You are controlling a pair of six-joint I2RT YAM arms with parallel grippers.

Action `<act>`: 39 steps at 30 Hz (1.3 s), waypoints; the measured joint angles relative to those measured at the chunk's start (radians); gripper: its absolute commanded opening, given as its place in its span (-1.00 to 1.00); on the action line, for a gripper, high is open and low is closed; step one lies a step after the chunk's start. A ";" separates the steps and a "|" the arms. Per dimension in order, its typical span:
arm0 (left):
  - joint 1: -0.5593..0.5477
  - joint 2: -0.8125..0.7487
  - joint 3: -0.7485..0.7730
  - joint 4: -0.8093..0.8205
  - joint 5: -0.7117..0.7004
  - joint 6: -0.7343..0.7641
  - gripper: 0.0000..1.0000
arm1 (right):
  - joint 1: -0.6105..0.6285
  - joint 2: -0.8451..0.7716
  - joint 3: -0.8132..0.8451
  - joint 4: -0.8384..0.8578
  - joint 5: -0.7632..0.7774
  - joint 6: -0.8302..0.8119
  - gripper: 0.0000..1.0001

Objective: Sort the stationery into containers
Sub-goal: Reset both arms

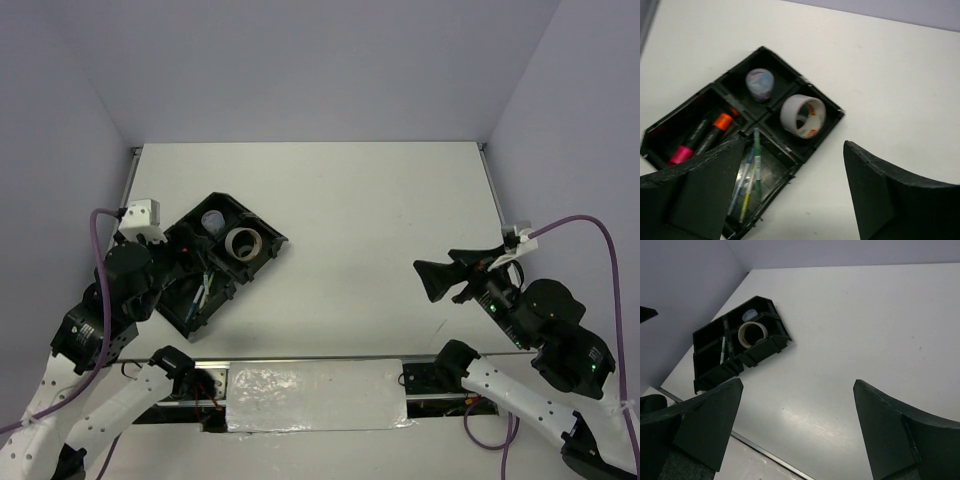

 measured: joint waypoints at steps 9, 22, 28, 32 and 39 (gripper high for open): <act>-0.001 -0.185 0.084 -0.028 -0.032 -0.006 0.99 | 0.000 0.029 0.068 -0.122 0.056 -0.007 0.99; 0.000 -0.195 0.161 -0.238 -0.227 -0.009 0.99 | 0.000 -0.130 0.124 -0.286 0.312 -0.017 0.99; 0.000 -0.203 0.165 -0.270 -0.245 -0.007 0.99 | 0.000 -0.182 0.123 -0.317 0.325 0.002 1.00; 0.000 -0.206 0.162 -0.282 -0.245 -0.007 0.99 | 0.000 -0.183 0.109 -0.332 0.320 0.011 0.99; 0.000 -0.208 0.138 -0.283 -0.245 -0.007 0.99 | 0.000 -0.183 0.098 -0.340 0.319 0.020 0.99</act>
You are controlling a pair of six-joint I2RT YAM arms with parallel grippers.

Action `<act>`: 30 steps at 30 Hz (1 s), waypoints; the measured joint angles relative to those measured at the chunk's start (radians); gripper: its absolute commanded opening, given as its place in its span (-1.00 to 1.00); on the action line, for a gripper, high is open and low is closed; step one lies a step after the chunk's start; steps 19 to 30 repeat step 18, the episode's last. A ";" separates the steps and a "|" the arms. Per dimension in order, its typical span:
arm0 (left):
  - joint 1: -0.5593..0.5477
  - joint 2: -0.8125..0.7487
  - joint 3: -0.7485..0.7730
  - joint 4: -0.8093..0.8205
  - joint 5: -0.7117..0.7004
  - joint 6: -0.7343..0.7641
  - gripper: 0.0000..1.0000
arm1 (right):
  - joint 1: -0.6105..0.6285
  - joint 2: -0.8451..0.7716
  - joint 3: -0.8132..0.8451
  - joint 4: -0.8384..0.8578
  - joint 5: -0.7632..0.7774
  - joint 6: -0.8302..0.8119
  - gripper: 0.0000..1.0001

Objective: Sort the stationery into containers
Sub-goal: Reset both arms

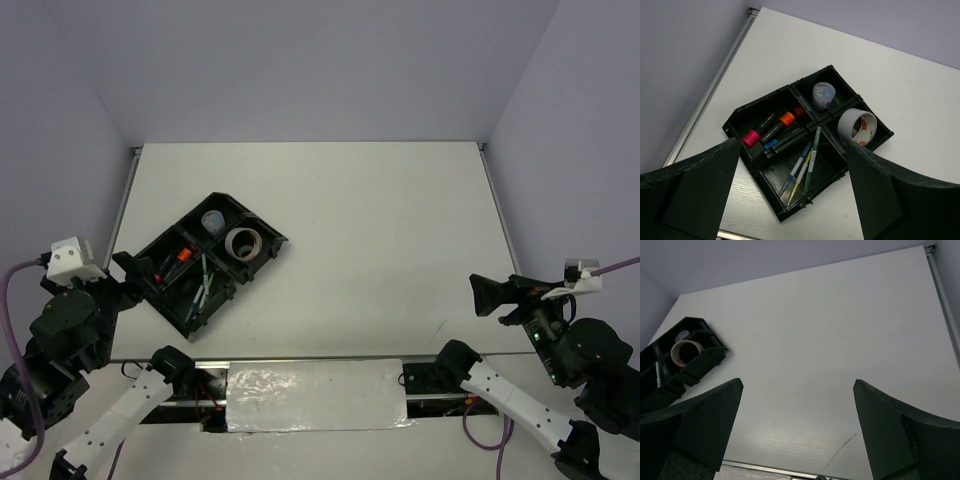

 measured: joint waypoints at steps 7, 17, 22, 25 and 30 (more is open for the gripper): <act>0.000 0.000 -0.039 0.003 0.004 0.000 0.99 | 0.000 0.001 -0.024 -0.001 -0.003 0.000 1.00; 0.000 0.000 -0.050 0.029 0.021 0.001 0.99 | 0.000 0.002 -0.040 0.000 -0.009 0.000 0.99; 0.000 0.000 -0.050 0.032 0.021 0.001 0.99 | 0.000 0.003 -0.040 0.000 -0.009 0.000 0.99; 0.000 0.000 -0.050 0.032 0.021 0.001 0.99 | 0.000 0.003 -0.040 0.000 -0.009 0.000 0.99; 0.000 0.000 -0.050 0.032 0.021 0.001 0.99 | 0.000 0.003 -0.040 0.000 -0.009 0.000 0.99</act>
